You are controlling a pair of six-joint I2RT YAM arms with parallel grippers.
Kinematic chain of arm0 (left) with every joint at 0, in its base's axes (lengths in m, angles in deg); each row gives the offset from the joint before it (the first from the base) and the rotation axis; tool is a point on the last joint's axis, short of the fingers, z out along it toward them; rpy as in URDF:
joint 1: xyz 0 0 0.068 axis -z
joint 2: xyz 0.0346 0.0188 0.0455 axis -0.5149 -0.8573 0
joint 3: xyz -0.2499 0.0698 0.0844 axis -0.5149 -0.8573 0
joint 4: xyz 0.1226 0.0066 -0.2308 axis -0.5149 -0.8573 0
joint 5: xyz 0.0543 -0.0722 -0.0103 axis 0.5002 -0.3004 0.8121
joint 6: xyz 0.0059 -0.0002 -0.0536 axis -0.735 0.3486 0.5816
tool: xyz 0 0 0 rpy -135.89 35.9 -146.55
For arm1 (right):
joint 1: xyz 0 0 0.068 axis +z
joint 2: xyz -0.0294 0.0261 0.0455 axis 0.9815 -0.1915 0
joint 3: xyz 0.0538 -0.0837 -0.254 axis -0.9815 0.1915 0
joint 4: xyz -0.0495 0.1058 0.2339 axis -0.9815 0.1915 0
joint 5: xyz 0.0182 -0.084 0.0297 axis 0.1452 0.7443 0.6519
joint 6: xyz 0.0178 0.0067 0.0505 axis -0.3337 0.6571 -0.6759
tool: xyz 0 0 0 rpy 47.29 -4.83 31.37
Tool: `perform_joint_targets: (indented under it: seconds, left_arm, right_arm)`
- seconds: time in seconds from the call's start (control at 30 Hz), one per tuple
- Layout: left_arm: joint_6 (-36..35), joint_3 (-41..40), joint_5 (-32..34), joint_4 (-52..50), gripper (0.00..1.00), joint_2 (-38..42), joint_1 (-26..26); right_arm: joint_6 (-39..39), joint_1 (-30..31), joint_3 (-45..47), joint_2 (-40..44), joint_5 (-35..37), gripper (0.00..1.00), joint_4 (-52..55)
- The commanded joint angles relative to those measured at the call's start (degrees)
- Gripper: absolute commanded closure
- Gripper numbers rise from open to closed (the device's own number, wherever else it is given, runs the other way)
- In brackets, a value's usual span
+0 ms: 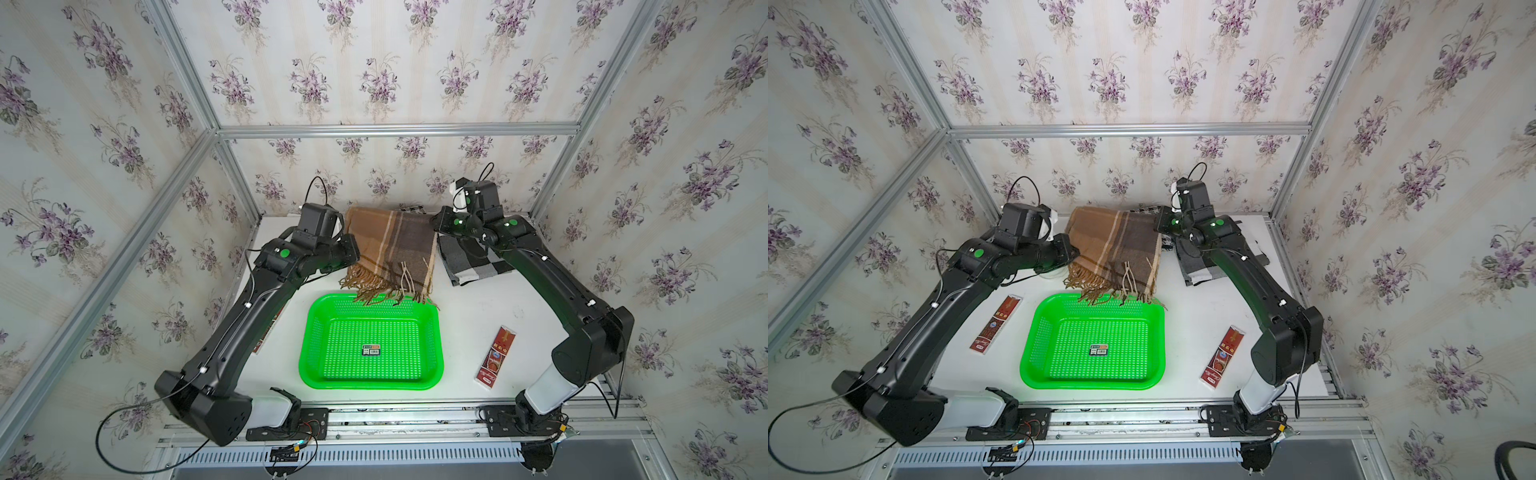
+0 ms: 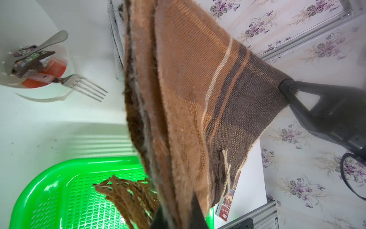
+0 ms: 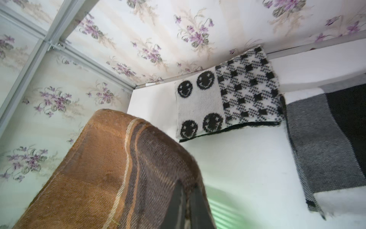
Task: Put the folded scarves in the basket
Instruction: Place the scarf in the basket.
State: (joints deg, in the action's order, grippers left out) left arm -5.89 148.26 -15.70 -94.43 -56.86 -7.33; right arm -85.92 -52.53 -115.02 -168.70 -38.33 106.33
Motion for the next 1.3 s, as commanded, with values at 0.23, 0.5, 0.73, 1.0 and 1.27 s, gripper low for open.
perform_joint_targets:
  seconds: [0.23, 0.5, 0.73, 1.0, 1.27]
  left_arm:
    - [1.95, -17.83, 3.92, -3.98, 1.0, 14.88, 0.07]
    - [4.61, -29.65, 5.68, -3.65, 1.0, 21.8, 0.2]
    - [6.59, -37.23, 4.08, -3.41, 1.0, 24.65, 0.72]
    - [7.57, -41.09, 2.79, -4.01, 1.0, 26.45, 1.27]
    - [8.58, -42.06, 1.6, -4.89, 1.0, 27.8, 2.32]
  right_arm:
    - [-3.11, 9.73, 4.75, 2.46, 0.41, 1.0, -1.25]
    - [-4.29, 14.94, 9.67, 2.27, 1.49, 1.0, -2.89]
    - [-5.49, 16.69, 14.89, 3.49, 2.27, 1.0, -3.78]
    - [-6.36, 17.07, 20.75, 4.09, 2.76, 1.0, -4.25]
    - [-6.63, 17.63, 23.63, 5.76, 3.77, 1.0, -3.62]
